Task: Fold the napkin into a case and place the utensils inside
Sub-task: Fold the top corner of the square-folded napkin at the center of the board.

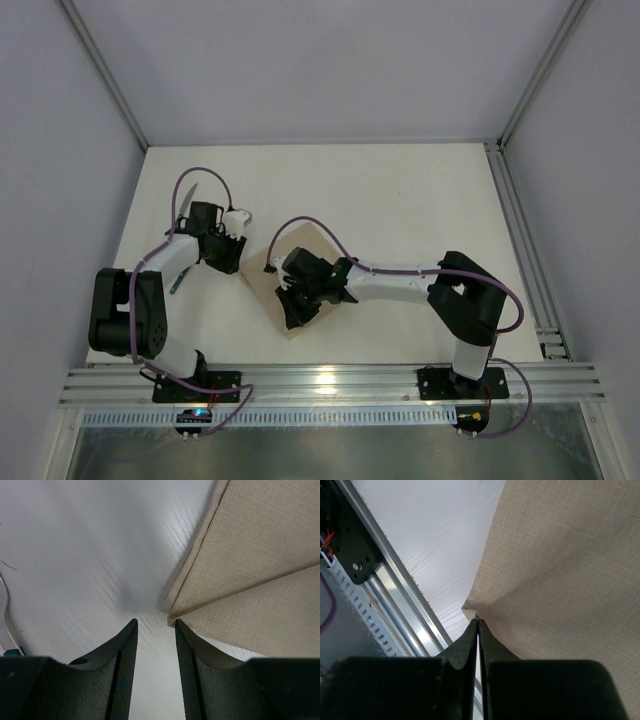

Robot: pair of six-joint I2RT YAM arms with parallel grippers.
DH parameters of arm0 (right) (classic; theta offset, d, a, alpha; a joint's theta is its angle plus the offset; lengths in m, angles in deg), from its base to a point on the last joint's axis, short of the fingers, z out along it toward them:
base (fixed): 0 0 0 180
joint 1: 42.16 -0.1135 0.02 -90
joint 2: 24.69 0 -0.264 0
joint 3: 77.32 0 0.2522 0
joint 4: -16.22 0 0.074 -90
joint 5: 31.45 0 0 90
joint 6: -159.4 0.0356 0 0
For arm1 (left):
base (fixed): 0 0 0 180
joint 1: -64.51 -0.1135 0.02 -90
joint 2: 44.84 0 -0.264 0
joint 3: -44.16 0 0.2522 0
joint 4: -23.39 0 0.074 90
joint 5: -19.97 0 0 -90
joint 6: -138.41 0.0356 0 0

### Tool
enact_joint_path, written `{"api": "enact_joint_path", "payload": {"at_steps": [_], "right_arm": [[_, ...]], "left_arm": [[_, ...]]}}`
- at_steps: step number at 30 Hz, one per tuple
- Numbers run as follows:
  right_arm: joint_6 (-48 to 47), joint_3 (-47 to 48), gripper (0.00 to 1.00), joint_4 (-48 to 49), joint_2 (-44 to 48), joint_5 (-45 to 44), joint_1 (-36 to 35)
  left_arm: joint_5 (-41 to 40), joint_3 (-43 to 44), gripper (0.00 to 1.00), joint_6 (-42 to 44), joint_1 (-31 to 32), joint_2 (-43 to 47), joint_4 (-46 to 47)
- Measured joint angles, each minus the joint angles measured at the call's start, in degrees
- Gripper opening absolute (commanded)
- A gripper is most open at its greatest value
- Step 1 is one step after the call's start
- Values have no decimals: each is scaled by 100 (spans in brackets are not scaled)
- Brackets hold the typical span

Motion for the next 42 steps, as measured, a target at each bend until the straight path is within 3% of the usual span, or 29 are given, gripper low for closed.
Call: {"api": "enact_joint_path", "payload": {"at_steps": [12, 15, 18, 23, 27, 32, 36, 42], "right_arm": [[-264, -87, 4, -125, -13, 48, -11], [-317, -79, 14, -168, -59, 52, -13], [-407, -48, 31, -262, -149, 52, -11], [-518, 79, 46, -503, -225, 37, -13], [-560, 131, 51, -632, -61, -116, -11], [-372, 94, 51, -772, 826, -496, 149], [-72, -697, 50, -566, 2100, -686, 911], [348, -2347, 50, -603, 3475, -675, 2992]], "left_arm": [[-57, 0, 38, 7, 0, 2, 0], [-55, 2, 38, 9, 0, 31, -11], [-57, 4, 39, 11, 0, 170, -70], [-55, 39, 41, 22, 0, 584, -221], [-13, 116, 43, 26, 0, 782, -326], [101, 144, 48, 20, 22, 769, -363], [114, 201, 51, 20, 127, 623, -361], [92, 203, 52, 24, 271, 260, -358]]}}
